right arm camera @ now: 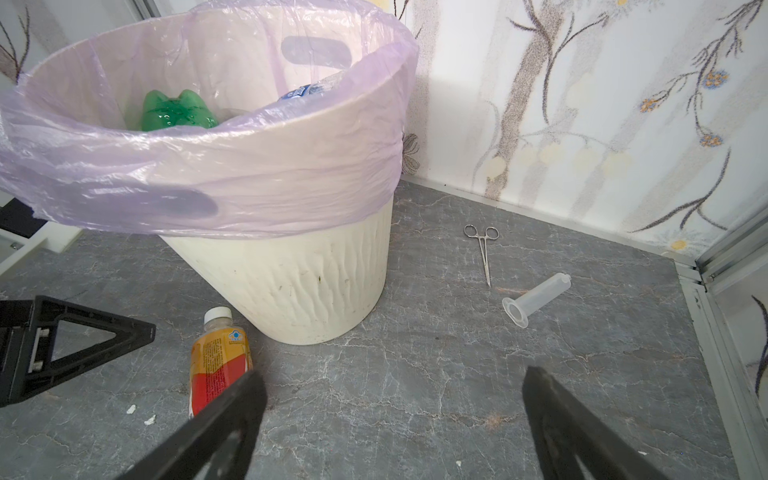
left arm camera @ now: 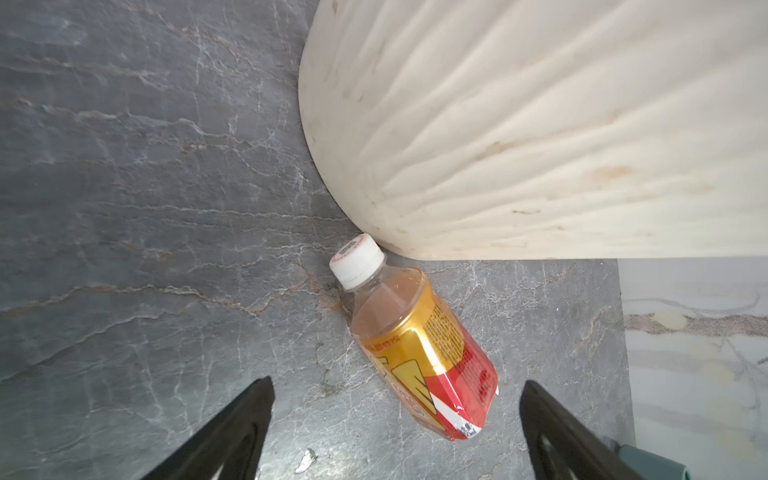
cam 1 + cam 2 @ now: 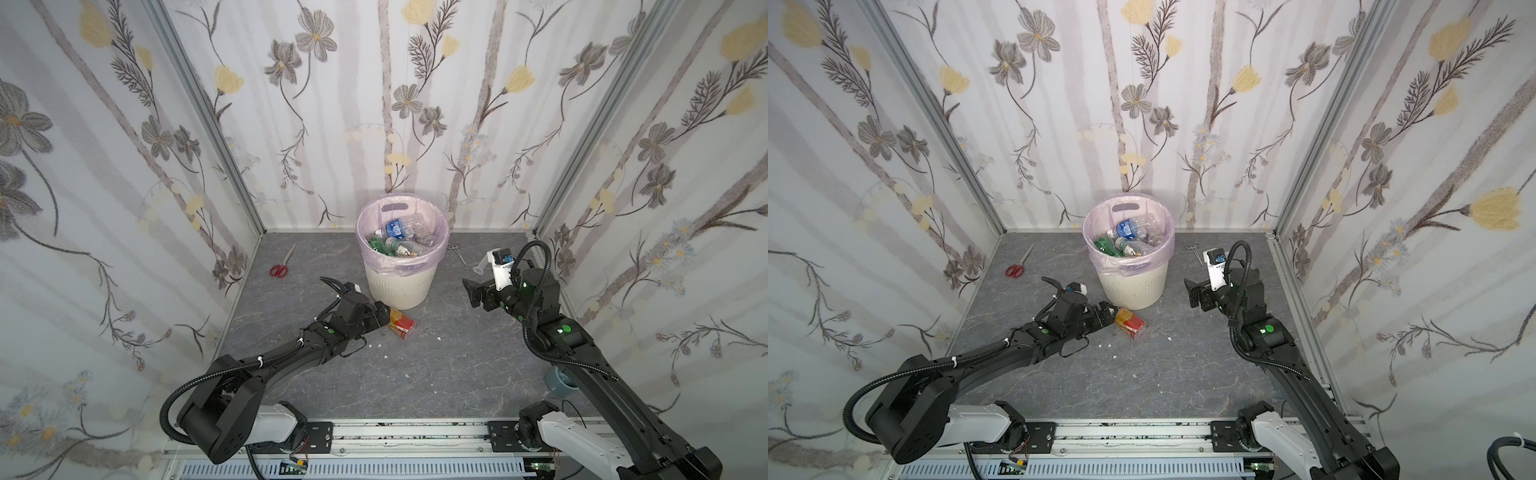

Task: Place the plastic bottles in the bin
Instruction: 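Withdraw the right gripper from the bin while the left gripper reaches toward the orange-red bottle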

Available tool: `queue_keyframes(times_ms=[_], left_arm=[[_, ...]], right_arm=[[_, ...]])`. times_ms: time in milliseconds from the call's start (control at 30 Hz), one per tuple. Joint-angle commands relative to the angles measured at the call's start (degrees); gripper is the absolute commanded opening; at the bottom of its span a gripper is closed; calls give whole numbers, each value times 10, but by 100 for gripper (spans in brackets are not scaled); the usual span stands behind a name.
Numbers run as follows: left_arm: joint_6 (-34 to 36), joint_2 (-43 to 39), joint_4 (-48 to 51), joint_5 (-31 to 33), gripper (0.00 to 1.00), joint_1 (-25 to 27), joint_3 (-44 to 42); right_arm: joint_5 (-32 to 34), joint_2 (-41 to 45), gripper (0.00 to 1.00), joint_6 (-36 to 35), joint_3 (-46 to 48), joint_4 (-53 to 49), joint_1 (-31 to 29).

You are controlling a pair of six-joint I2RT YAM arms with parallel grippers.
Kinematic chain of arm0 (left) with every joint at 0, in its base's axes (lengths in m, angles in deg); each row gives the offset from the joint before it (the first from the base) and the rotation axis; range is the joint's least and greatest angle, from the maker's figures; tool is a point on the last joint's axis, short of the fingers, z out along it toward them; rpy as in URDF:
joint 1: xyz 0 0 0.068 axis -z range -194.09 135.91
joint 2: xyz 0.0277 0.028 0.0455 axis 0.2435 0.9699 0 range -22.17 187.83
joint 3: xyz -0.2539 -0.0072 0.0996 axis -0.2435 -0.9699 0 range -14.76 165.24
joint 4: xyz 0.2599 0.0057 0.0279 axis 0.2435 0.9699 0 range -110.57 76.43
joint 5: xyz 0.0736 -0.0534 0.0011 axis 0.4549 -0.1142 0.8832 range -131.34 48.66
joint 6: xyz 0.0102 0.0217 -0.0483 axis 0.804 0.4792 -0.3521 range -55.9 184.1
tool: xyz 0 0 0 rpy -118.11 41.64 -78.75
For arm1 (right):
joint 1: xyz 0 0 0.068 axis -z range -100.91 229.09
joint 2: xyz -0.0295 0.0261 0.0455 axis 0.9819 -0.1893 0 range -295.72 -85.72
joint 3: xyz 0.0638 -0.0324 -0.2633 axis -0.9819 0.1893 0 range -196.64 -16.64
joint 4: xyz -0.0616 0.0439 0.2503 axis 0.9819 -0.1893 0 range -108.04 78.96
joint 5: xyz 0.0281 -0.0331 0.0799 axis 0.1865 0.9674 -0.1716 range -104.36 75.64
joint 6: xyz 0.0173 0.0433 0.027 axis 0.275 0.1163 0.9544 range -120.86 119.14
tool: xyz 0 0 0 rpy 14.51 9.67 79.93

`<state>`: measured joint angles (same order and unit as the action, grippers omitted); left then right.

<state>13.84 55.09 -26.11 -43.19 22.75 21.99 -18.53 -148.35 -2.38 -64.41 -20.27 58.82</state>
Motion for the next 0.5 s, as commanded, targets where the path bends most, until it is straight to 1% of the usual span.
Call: queue_keyframes(times_ms=[0,200,300,467], left_arm=[[-53,17,-38,-3,93,10,2],[-101,66,-102,-13,88,41,5],[-108,89,-104,-4,87,60,19],[-132,112,-108,10,85,75,26]], right_arm=[[-7,8,97,-1,9,29,4],[-17,23,97,0,30,39,14],[-18,27,97,1,34,39,17],[-21,31,97,1,36,40,21]])
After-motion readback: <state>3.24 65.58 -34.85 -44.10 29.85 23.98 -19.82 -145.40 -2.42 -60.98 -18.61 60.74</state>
